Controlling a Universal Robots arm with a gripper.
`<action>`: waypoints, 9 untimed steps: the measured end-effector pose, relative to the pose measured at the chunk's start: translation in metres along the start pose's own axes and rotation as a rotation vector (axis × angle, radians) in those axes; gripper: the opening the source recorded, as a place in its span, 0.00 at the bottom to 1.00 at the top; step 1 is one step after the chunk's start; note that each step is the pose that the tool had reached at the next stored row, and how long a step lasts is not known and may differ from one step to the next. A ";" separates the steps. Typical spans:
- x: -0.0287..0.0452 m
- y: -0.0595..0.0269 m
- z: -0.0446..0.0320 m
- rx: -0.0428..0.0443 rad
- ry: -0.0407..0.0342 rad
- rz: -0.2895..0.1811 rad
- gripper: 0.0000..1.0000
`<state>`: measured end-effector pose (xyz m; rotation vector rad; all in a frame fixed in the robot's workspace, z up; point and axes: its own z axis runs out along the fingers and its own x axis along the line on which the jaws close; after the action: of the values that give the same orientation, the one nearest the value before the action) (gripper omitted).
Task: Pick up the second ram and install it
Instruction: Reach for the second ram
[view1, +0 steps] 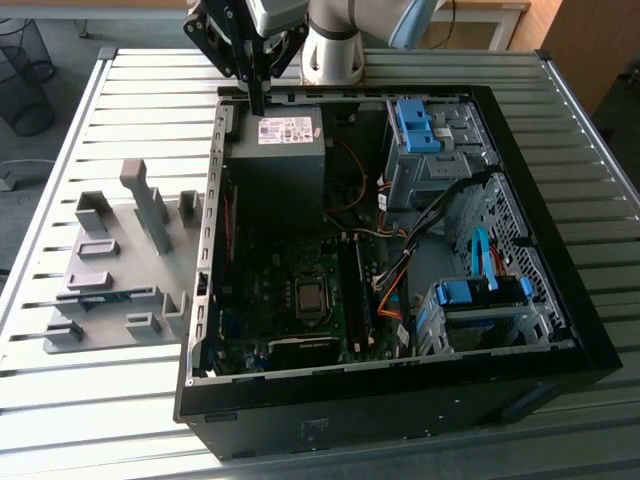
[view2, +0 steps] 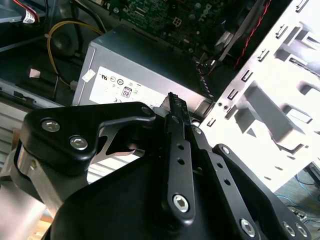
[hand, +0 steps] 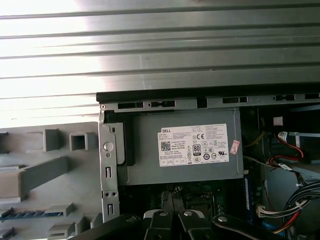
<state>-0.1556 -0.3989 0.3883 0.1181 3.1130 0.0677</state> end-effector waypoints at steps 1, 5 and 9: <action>0.0003 0.0000 0.0000 0.0000 0.0000 0.000 0.10; 0.0044 -0.0003 0.0001 0.0000 0.0001 0.000 0.10; 0.0052 -0.0004 0.0001 0.0000 0.0001 0.000 0.10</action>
<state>-0.1609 -0.3989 0.3881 0.1181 3.1131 0.0676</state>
